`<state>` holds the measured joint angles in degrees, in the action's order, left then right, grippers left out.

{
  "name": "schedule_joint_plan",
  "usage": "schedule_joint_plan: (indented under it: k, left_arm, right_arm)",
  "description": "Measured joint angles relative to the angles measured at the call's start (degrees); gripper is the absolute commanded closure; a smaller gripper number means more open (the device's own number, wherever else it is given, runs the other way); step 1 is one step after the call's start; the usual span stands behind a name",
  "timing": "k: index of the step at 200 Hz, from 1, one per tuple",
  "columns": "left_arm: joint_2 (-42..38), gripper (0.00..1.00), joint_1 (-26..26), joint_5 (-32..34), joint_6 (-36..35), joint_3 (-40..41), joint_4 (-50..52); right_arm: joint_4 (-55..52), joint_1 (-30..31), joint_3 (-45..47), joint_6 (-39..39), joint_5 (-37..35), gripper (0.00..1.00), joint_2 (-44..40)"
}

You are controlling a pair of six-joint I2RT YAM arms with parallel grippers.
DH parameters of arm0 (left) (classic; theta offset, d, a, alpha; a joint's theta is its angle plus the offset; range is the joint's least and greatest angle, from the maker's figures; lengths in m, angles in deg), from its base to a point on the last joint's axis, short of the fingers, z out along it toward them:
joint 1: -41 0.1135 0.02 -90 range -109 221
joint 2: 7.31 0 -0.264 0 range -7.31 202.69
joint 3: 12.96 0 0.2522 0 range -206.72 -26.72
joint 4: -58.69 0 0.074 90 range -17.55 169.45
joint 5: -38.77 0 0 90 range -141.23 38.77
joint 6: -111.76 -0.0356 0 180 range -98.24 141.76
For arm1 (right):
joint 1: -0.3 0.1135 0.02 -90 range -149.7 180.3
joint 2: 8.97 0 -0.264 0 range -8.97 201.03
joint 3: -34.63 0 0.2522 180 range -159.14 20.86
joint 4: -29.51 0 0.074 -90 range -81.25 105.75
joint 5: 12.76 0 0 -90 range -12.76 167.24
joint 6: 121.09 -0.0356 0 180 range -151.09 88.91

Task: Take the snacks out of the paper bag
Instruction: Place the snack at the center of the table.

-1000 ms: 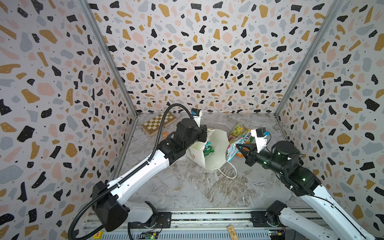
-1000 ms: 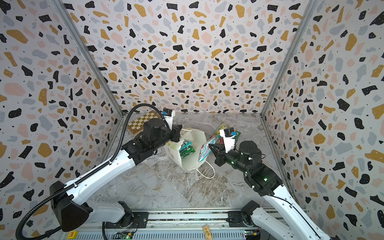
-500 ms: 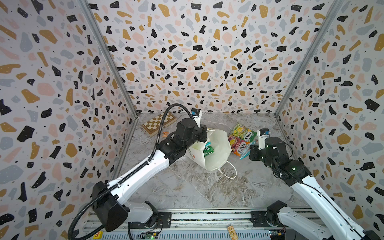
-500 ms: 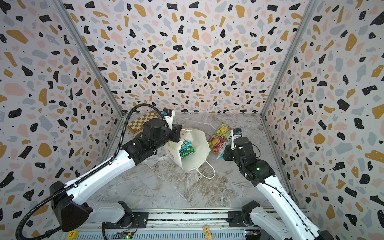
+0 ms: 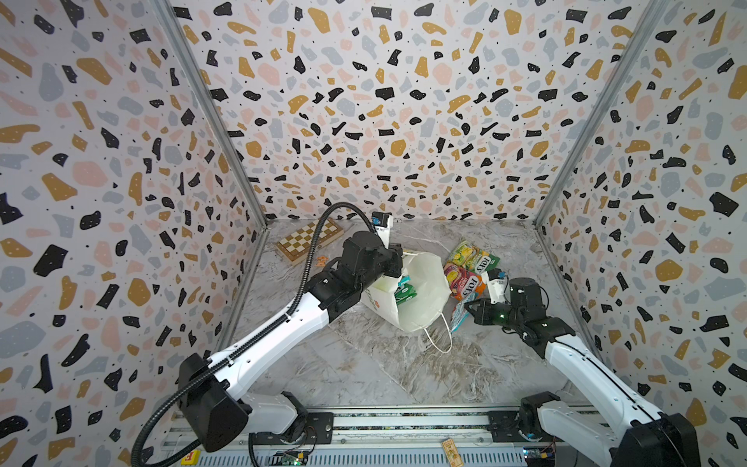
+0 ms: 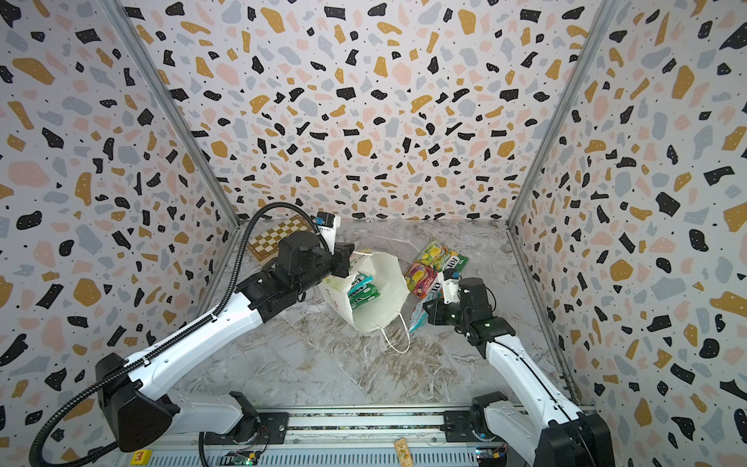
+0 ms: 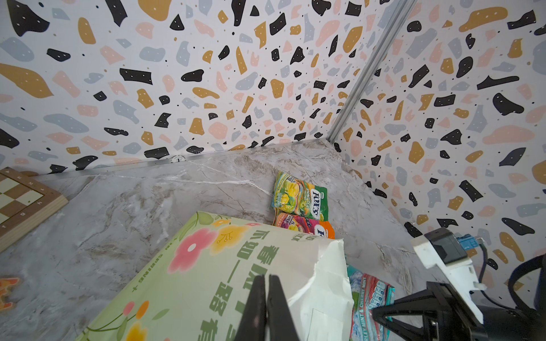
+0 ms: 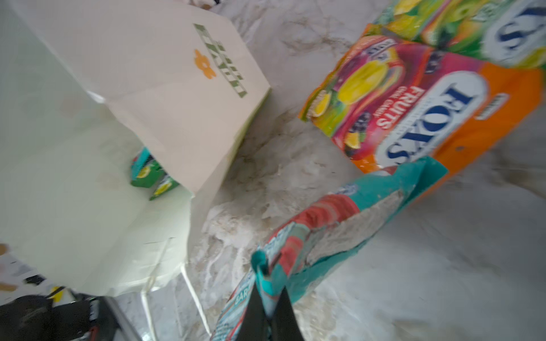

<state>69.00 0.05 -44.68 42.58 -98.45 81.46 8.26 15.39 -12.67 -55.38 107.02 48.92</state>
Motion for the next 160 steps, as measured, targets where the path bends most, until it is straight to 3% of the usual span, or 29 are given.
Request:
schedule_joint_plan:
  k: [38,64,90,160]
  left_arm:
    - [-0.2,1.00,0.0,0.0,0.0,0.0,0.0]
    - [-0.2,1.00,0.0,0.0,0.0,0.0,0.0]
    - [-0.2,1.00,0.0,0.0,0.0,0.0,0.0]
    - [-0.2,1.00,0.0,0.0,0.0,0.0,0.0]
  right_arm:
    - [13.5,-0.2,4.8,-4.3,13.8,1.00,5.8]
    - [17.4,-0.3,6.2,-5.2,16.8,1.00,7.4]
    - [16.6,-0.3,6.1,-3.3,15.0,1.00,8.5]
    - [5.2,-0.2,4.2,1.3,0.8,0.99,10.5]
